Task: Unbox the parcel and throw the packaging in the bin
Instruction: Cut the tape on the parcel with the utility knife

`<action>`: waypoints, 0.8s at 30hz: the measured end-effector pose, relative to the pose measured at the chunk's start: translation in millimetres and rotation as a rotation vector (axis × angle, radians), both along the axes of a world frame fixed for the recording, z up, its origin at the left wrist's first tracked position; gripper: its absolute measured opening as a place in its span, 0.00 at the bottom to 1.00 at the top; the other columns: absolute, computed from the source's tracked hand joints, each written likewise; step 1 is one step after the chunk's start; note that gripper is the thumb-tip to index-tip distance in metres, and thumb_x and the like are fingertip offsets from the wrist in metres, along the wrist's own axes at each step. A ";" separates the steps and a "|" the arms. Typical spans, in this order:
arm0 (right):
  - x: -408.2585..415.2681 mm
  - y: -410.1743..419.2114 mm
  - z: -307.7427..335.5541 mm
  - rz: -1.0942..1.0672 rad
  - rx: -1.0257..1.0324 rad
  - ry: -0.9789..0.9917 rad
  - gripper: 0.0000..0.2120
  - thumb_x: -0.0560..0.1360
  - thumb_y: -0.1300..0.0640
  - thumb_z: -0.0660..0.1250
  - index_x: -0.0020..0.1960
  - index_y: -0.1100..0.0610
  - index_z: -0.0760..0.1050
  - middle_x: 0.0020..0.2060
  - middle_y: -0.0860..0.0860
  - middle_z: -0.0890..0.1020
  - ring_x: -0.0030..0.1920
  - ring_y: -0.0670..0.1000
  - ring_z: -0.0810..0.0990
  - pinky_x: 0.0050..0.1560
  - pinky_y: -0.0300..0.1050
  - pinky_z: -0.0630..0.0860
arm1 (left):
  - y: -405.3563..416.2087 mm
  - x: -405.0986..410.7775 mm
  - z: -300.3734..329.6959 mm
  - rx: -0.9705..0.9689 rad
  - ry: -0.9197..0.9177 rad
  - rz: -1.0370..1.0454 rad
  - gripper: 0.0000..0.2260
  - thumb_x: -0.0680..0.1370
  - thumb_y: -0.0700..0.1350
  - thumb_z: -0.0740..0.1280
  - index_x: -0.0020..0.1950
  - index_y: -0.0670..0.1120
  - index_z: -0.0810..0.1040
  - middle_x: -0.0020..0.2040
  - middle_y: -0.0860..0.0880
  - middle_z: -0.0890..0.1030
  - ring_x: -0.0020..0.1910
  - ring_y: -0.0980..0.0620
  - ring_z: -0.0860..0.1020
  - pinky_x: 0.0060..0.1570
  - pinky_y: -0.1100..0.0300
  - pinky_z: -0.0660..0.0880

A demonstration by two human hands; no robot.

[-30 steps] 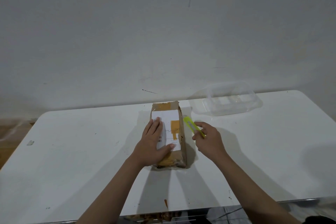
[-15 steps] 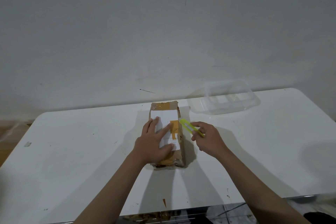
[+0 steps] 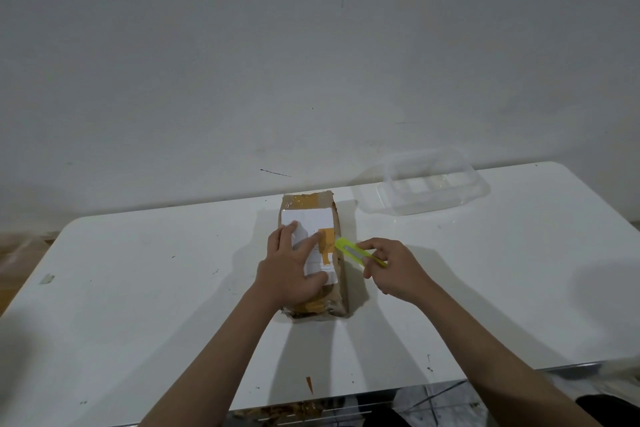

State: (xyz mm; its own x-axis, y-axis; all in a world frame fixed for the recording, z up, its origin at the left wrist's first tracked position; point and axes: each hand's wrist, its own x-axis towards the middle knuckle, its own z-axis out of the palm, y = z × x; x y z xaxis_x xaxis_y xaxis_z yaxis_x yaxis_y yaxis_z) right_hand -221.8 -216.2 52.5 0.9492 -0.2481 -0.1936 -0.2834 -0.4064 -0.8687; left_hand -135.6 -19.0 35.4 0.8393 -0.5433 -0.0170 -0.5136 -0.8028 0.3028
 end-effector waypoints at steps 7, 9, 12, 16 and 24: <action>-7.4 7.8 -3.8 -0.080 0.097 -0.013 0.12 0.76 0.64 0.62 0.57 0.54 0.76 0.34 0.56 0.82 0.17 0.42 0.68 0.20 0.34 0.65 | 0.3 -1.3 -0.7 -0.036 0.005 0.002 0.38 0.63 0.68 0.51 0.73 0.62 0.59 0.76 0.50 0.53 0.74 0.48 0.46 0.60 0.45 0.72; -7.9 6.5 -1.5 -0.065 0.110 0.003 0.12 0.76 0.63 0.62 0.57 0.53 0.76 0.34 0.56 0.82 0.17 0.43 0.67 0.20 0.34 0.65 | 0.3 -1.5 -0.1 -0.042 0.011 0.003 0.38 0.63 0.68 0.51 0.73 0.62 0.59 0.76 0.50 0.53 0.74 0.48 0.46 0.60 0.46 0.71; -8.9 4.7 1.2 -0.049 0.107 0.014 0.12 0.77 0.62 0.62 0.58 0.54 0.76 0.34 0.56 0.82 0.17 0.43 0.67 0.20 0.34 0.65 | 0.4 -2.1 0.4 -0.051 0.019 0.006 0.38 0.63 0.68 0.51 0.74 0.62 0.59 0.76 0.50 0.53 0.74 0.47 0.47 0.61 0.46 0.71; -11.4 3.2 1.4 -0.014 0.065 0.022 0.13 0.77 0.62 0.62 0.59 0.54 0.75 0.33 0.54 0.81 0.18 0.42 0.68 0.20 0.34 0.66 | 1.1 -2.4 -0.2 -0.053 0.007 0.002 0.38 0.63 0.68 0.51 0.74 0.62 0.59 0.76 0.50 0.54 0.74 0.47 0.47 0.61 0.47 0.71; -15.2 1.3 3.3 0.048 -0.049 0.014 0.14 0.77 0.62 0.62 0.61 0.55 0.74 0.36 0.54 0.81 0.19 0.40 0.71 0.22 0.33 0.68 | 0.8 -2.9 -0.5 -0.082 0.019 0.005 0.37 0.63 0.68 0.53 0.73 0.62 0.60 0.76 0.51 0.55 0.74 0.47 0.48 0.62 0.47 0.70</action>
State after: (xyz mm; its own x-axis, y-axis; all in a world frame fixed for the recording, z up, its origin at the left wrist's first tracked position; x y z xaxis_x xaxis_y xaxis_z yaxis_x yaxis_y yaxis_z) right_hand -237.0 -215.0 55.8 0.9575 -0.2119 -0.1958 -0.2746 -0.4615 -0.8435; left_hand -138.5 -18.2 34.9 0.8418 -0.5397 0.0115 -0.5035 -0.7773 0.3772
